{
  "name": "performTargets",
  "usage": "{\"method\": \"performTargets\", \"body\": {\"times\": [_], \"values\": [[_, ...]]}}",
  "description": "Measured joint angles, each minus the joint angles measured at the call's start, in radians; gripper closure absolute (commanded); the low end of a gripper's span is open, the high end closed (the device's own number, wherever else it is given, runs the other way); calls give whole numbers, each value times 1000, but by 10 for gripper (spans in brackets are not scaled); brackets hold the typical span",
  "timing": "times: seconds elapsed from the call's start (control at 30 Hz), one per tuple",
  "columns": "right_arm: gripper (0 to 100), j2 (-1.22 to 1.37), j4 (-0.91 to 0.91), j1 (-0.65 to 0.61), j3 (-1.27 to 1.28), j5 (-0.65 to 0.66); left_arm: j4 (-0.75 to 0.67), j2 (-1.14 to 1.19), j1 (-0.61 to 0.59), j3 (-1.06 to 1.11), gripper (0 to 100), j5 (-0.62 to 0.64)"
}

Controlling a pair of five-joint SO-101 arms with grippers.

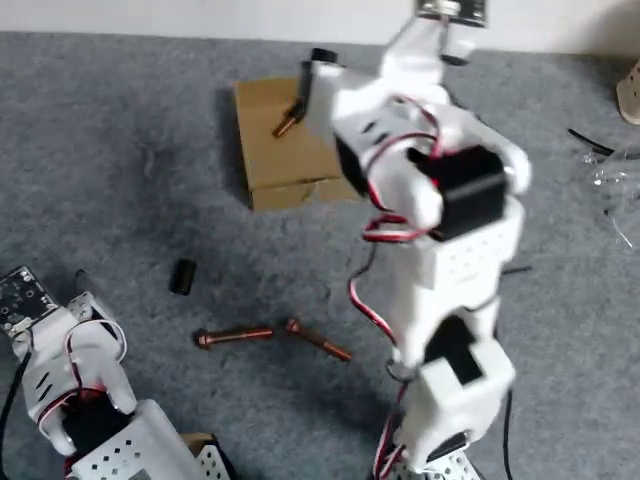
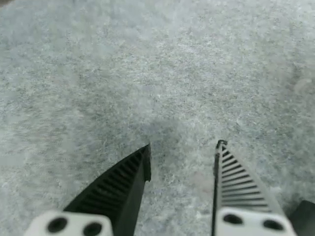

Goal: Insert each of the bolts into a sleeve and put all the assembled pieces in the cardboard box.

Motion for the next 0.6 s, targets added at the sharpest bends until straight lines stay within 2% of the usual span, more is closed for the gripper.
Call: {"method": "performTargets", "body": {"times": [0.3,0.6], "values": [[994,-400,2,6,499,6,0,0,-2,0,797,-9],[994,-727,2,8,930,175,0,0,57,0,797,-9]]}}
